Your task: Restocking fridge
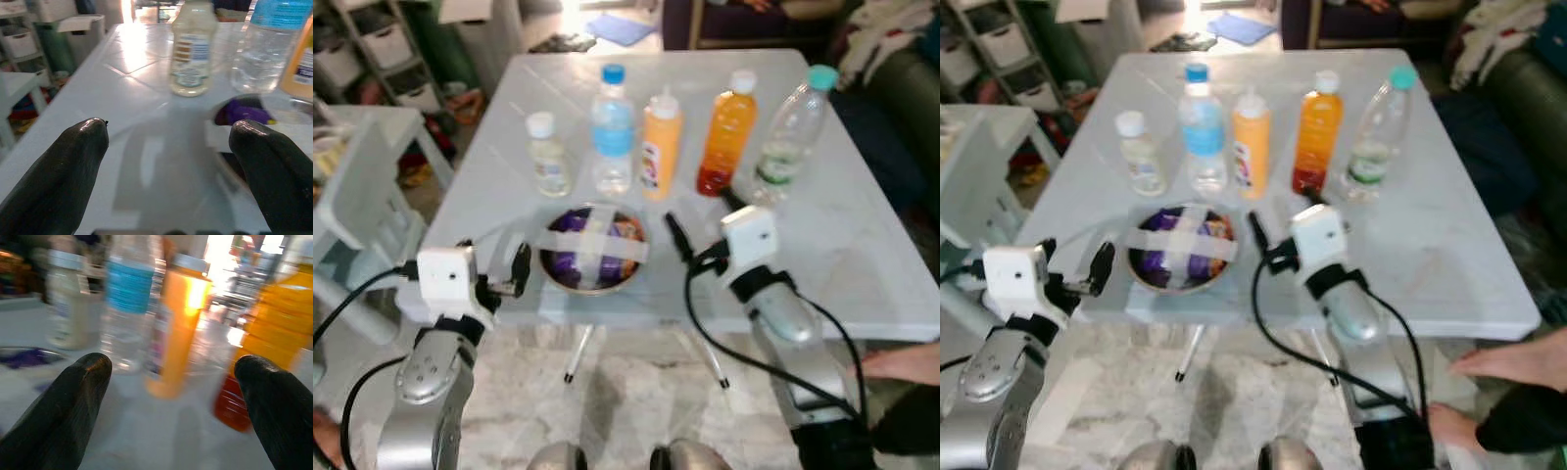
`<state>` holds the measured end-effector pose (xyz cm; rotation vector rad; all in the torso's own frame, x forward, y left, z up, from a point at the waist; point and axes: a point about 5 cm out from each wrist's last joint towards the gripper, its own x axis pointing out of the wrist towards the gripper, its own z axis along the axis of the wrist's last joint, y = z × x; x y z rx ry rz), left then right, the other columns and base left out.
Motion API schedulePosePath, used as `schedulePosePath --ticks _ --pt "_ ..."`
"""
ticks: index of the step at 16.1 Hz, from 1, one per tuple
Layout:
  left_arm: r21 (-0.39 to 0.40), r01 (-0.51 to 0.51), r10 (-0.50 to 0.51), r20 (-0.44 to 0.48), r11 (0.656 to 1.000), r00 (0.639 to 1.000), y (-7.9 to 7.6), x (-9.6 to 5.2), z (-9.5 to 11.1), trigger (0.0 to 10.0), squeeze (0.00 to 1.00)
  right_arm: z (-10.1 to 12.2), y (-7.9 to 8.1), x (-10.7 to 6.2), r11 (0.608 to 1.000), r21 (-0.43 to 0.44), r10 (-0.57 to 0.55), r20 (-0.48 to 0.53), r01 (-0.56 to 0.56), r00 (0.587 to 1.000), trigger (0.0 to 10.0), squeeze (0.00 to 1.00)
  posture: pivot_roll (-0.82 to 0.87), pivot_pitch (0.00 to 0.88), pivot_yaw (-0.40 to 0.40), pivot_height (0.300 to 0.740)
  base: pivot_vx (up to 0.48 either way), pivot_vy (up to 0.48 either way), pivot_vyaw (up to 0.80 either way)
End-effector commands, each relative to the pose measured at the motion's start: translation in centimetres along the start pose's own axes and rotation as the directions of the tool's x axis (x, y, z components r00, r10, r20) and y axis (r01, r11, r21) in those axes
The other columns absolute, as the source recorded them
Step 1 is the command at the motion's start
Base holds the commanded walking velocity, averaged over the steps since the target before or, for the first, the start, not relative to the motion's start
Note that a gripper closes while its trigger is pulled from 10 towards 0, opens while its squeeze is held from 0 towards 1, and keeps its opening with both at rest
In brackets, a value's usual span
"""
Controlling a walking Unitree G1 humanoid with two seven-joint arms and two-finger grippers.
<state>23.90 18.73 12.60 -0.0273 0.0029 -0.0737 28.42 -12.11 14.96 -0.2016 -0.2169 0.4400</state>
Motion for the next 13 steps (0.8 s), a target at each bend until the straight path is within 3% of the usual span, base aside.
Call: schedulePosePath --ticks 1,2,9,13 --pt "0.011 -0.03 0.03 -0.011 0.999 0.999 0.61 -0.15 -0.14 10.0 0.0 0.55 0.31 0.14 0.999 0.001 0.033 0.026 -0.033 0.999 10.0 0.0 -0.03 0.087 0.046 0.74 0.0 0.0 0.0" --pt "0.009 -0.036 0.036 -0.011 0.999 0.999 0.7 -0.12 -0.13 10.0 0.0 0.66 0.41 0.18 0.999 -0.002 0.043 0.034 -0.042 0.999 10.0 0.0 -0.03 0.087 0.045 0.74 0.0 0.0 0.0" --pt "0.016 -0.018 0.018 -0.021 1.0 1.0 0.64 0.04 -0.28 10.0 0.0 0.47 0.43 0.13 0.999 -0.002 0.04 0.026 -0.04 0.999 10.0 0.0 -0.03 0.092 0.045 0.74 0.0 0.464 0.0" --pt "0.035 0.007 -0.006 -0.025 0.999 1.0 0.35 0.24 -0.28 10.0 0.0 0.25 0.33 0.37 1.0 -0.008 0.029 0.011 -0.029 1.0 10.0 0.0 -0.03 0.102 0.044 0.74 0.0 0.065 0.0"
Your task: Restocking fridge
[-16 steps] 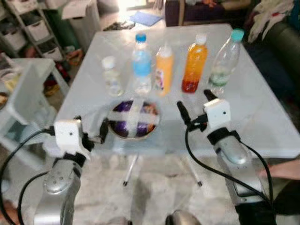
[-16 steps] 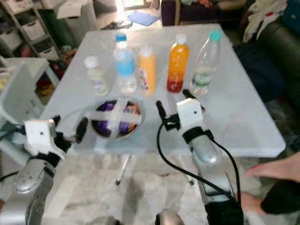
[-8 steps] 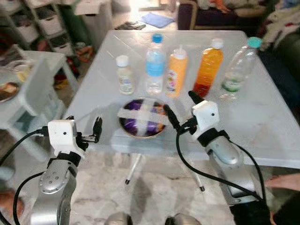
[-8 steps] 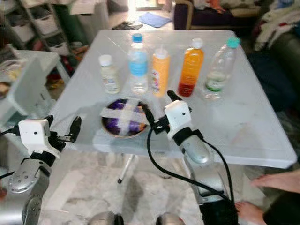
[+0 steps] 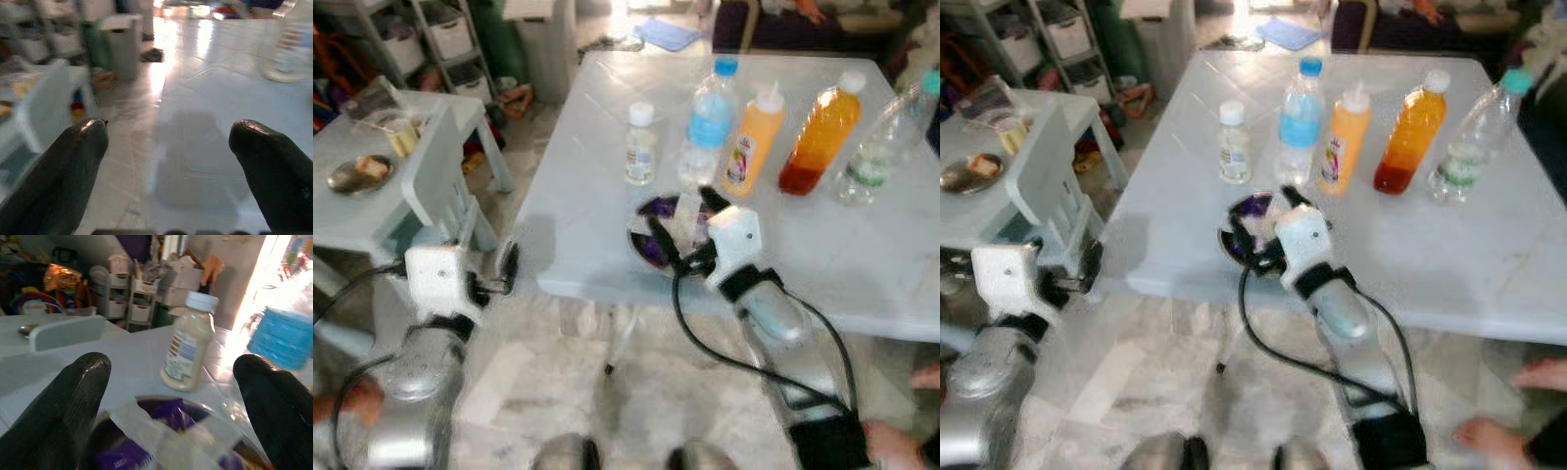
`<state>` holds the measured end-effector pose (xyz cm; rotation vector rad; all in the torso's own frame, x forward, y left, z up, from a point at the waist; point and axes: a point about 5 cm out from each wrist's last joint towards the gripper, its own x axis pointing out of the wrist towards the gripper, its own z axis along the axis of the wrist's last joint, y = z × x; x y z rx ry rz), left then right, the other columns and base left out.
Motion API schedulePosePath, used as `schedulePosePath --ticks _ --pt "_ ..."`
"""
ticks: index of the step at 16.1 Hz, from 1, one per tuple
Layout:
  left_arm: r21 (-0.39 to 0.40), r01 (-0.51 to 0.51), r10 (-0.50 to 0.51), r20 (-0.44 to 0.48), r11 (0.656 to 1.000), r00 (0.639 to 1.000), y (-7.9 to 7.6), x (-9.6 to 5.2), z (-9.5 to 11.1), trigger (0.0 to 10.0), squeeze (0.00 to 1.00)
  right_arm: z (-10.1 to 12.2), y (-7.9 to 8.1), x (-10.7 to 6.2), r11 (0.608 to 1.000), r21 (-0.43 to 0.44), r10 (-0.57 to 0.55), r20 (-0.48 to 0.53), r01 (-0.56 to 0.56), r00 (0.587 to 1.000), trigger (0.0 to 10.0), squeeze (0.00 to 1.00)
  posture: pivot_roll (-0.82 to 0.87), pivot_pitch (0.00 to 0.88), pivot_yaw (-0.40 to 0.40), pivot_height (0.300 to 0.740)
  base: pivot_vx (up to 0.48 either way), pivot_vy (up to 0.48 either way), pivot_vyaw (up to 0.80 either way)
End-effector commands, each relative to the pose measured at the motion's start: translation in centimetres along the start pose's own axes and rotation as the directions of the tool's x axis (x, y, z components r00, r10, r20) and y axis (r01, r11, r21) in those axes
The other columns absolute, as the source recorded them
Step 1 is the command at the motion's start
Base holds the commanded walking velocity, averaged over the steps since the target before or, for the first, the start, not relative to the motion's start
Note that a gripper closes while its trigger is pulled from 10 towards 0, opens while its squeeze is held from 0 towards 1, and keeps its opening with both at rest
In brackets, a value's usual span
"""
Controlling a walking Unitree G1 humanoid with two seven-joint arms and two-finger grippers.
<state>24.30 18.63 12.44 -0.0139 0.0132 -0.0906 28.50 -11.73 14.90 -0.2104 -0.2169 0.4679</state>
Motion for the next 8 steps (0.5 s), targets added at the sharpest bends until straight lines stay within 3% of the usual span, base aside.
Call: schedulePosePath --ticks 1,6,7,8 --pt "0.027 -0.004 0.004 -0.016 1.0 1.0 0.3 -0.2 -0.1 10.0 0.0 0.2 0.0 0.2 1.0 -0.005 -0.003 0.007 0.003 1.0 10.0 0.0 -0.03 0.1 0.044 0.74 0.0 0.0 0.0" --pt "0.03 0.026 -0.025 -0.033 0.999 0.999 0.1 -0.3 -0.5 10.0 0.0 -1.1 0.7 -0.3 1.0 -0.012 0.014 -0.086 -0.015 0.996 10.0 0.0 -0.03 0.102 0.043 0.74 0.0 0.0 0.0" --pt "0.026 0.032 -0.031 -0.033 0.999 0.999 0.0 -0.2 -0.5 10.0 0.0 -2.0 1.6 -0.7 0.994 0.036 0.109 -0.15 -0.105 0.983 10.0 0.0 -0.03 0.103 0.044 0.74 0.0 0.0 0.0" --pt "0.025 0.035 -0.034 -0.033 0.999 0.999 -0.1 -0.2 -0.5 10.0 0.0 -2.2 1.8 -0.8 0.991 0.036 0.132 -0.166 -0.127 0.977 10.0 0.0 -0.03 0.103 0.042 0.74 0.0 0.0 0.0"
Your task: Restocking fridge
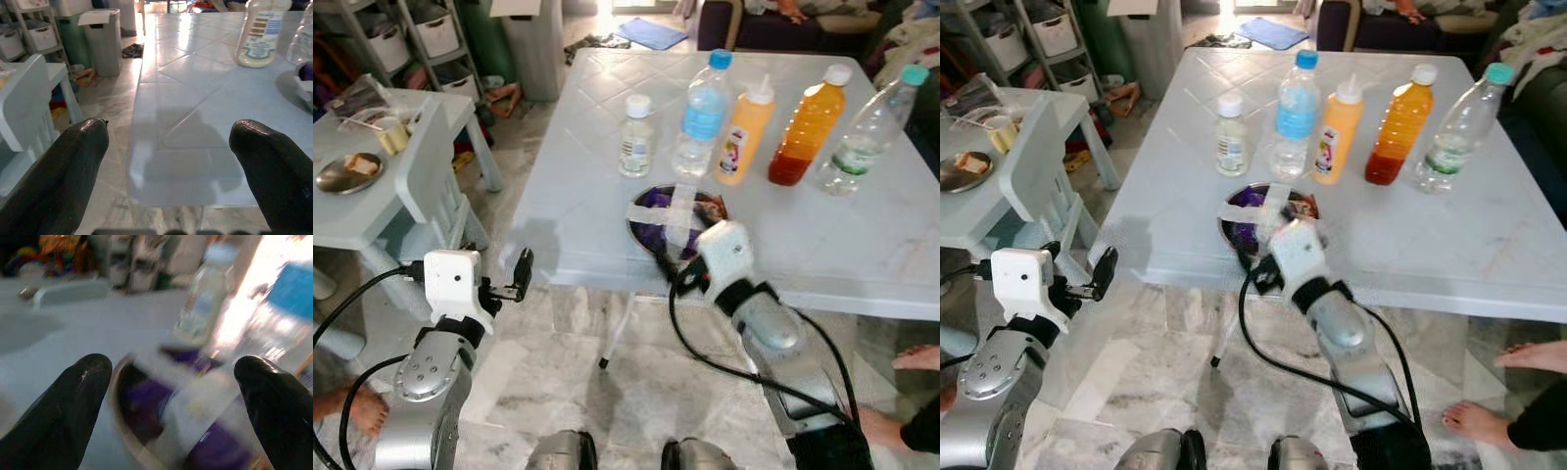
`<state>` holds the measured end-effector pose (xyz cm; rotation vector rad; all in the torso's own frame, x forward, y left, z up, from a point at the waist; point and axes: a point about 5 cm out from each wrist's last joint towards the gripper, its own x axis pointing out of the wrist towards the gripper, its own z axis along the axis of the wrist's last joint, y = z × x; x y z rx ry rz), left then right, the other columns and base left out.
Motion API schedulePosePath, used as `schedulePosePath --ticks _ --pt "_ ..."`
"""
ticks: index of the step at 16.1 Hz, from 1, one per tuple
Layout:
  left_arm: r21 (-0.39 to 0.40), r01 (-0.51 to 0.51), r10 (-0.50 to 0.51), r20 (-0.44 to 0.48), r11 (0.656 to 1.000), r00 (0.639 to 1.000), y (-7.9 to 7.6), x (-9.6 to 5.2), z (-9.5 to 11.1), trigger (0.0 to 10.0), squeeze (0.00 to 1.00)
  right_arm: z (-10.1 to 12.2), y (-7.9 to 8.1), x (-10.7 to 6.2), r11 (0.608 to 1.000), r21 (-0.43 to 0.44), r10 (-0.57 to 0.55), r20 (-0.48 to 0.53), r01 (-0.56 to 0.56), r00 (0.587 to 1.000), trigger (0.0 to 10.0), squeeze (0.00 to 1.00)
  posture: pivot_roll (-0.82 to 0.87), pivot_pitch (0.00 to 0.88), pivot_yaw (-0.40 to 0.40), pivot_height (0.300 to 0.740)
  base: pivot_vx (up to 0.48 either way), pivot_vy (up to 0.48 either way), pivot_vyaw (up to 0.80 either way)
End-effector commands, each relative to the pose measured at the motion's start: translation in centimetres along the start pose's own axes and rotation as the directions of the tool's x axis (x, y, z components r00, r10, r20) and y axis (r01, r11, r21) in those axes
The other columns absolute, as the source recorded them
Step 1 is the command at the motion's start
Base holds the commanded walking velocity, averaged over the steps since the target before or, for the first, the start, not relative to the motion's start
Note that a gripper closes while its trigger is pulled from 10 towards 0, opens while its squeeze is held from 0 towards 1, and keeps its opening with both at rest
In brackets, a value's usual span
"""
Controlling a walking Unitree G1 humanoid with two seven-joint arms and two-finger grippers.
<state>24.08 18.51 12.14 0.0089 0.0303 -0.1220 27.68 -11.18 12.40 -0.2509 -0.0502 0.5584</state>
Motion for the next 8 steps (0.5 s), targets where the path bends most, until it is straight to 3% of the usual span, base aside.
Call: schedulePosePath --ticks 1,4,8 --pt "0.002 0.008 -0.008 -0.016 1.0 1.0 -0.1 0.1 -0.3 10.0 0.0 -0.9 0.9 -0.3 0.996 0.01 0.086 -0.054 -0.086 0.995 10.0 0.0 -0.03 0.103 0.042 0.74 0.0 0.0 0.0" --pt "-0.013 0.008 -0.008 -0.024 1.0 1.0 -0.2 0.1 -0.4 10.0 0.0 -1.2 1.4 -0.6 0.982 -0.021 0.186 -0.073 -0.188 0.98 10.0 0.0 -0.03 0.104 0.048 0.74 0.0 0.0 0.0" --pt "-0.011 0.012 -0.012 -0.027 1.0 1.0 -0.4 0.1 -0.5 10.0 0.0 -1.6 0.2 -0.4 0.967 -0.07 0.238 -0.109 -0.246 0.965 10.0 0.0 -0.03 0.105 0.05 0.74 0.0 0.0 0.0"
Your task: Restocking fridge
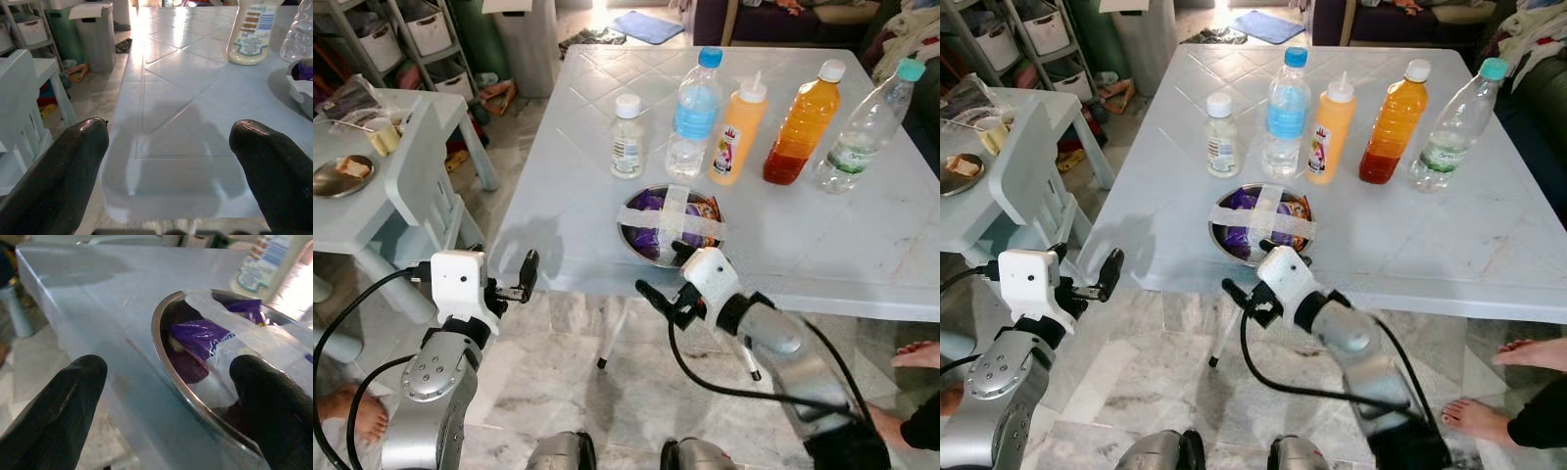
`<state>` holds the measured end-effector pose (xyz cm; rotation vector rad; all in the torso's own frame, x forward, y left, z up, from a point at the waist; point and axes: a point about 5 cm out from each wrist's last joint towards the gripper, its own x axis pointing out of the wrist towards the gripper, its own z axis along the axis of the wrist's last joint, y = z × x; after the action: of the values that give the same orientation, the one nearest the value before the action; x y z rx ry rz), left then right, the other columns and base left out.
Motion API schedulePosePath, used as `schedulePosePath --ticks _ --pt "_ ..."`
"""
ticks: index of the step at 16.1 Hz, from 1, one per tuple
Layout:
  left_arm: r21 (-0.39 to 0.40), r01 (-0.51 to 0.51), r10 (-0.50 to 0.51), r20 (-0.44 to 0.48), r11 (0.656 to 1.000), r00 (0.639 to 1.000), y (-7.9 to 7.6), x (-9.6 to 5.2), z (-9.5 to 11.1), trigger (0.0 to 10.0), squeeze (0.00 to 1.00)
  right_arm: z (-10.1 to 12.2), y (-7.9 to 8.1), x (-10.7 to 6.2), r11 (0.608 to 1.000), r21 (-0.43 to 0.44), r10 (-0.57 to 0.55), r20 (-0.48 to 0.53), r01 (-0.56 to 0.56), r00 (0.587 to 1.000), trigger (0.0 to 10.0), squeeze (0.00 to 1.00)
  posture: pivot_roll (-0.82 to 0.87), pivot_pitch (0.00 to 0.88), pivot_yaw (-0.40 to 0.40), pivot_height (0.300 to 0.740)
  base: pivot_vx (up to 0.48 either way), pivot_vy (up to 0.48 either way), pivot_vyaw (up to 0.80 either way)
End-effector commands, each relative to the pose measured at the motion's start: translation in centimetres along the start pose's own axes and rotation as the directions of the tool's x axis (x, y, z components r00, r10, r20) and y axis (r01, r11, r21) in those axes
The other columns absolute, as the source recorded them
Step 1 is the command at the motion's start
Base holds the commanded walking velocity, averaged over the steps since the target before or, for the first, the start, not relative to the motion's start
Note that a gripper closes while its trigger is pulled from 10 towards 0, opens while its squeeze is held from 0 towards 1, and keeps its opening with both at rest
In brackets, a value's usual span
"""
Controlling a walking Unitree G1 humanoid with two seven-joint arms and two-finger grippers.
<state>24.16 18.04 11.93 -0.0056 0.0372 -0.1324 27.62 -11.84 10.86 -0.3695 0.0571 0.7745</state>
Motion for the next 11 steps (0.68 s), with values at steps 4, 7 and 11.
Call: schedulePosePath --ticks 4,7,11 --pt "0.005 0.007 -0.006 -0.03 1.0 1.0 0.0 0.0 -0.4 10.0 0.0 -0.3 -0.4 0.6 0.995 -0.039 0.087 -0.009 -0.088 0.996 10.0 0.0 -0.02 0.109 0.053 0.74 0.0 0.0 0.0" --pt "0.01 0.007 -0.006 -0.035 1.0 0.999 0.0 0.0 -0.4 10.0 0.0 -0.7 -0.7 0.7 0.987 -0.05 0.149 -0.029 -0.15 0.988 0.0 0.0 -0.02 0.11 0.053 0.74 0.0 0.0 0.0" --pt "0.014 0.015 -0.014 -0.049 1.0 0.999 -0.2 0.1 -0.7 10.0 0.0 -0.7 -1.5 0.5 0.961 -0.079 0.259 -0.073 -0.264 0.963 0.0 0.0 -0.02 0.11 0.054 0.74 0.0 0.0 0.0"
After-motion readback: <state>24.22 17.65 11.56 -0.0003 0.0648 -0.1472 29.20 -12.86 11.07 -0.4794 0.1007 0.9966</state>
